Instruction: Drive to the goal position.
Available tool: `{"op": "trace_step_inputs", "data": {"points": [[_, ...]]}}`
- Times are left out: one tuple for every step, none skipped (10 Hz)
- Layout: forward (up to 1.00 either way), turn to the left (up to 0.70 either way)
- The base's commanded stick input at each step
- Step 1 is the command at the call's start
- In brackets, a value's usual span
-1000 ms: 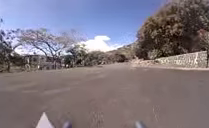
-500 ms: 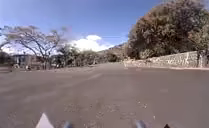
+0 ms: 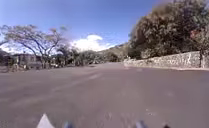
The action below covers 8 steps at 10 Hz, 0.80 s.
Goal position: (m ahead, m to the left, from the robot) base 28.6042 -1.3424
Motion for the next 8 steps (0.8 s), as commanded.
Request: {"op": "trace_step_inputs", "data": {"points": [[0.5, -0.37], [0.5, -0.16], [0.5, 0.0], [0.5, 0.0], [0.5, 0.0], [0.5, 0.0], [0.5, 0.0], [0.5, 0.0]]}}
